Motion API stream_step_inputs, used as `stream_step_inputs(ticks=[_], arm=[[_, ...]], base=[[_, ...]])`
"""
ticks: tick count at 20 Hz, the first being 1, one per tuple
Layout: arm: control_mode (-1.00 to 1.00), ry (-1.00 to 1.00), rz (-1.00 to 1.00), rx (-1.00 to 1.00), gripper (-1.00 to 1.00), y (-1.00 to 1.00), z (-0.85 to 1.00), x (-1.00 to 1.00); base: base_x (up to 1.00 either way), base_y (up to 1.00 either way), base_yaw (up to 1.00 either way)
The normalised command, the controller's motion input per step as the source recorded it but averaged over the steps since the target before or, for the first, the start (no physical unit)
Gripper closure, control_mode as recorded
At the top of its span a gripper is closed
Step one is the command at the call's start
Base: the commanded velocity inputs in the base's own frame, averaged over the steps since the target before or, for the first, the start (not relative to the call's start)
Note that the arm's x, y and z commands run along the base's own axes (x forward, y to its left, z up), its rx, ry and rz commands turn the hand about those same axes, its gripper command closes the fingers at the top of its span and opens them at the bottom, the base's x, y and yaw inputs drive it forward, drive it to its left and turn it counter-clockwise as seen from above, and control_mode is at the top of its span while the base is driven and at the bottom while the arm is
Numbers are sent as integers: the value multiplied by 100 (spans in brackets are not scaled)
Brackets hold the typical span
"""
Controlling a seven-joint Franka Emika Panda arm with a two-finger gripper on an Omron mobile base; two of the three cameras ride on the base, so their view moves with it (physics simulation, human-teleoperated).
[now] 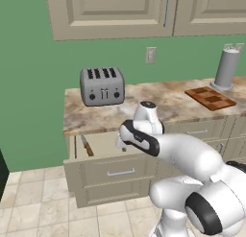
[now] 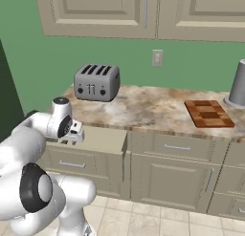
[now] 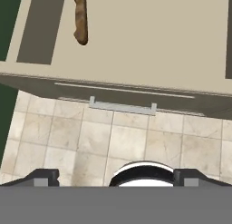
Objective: Pick up the knife from the drawer and place it on the cutting board. Then place the meat from the plate to the cutting board.
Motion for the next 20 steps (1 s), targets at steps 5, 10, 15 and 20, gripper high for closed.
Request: stream_step_inputs(ticks=[5,10,15,20], arm=[[-100,-2,0,0,-100,3,-26,40],[-100,0,0,0,-100,3,-19,44],[-100,0,0,0,-100,1,-20,39],[-100,0,0,0,-100,0,-21,29]], base=[[0,0,0],[0,0,0],[0,0,0],[0,0,0]])
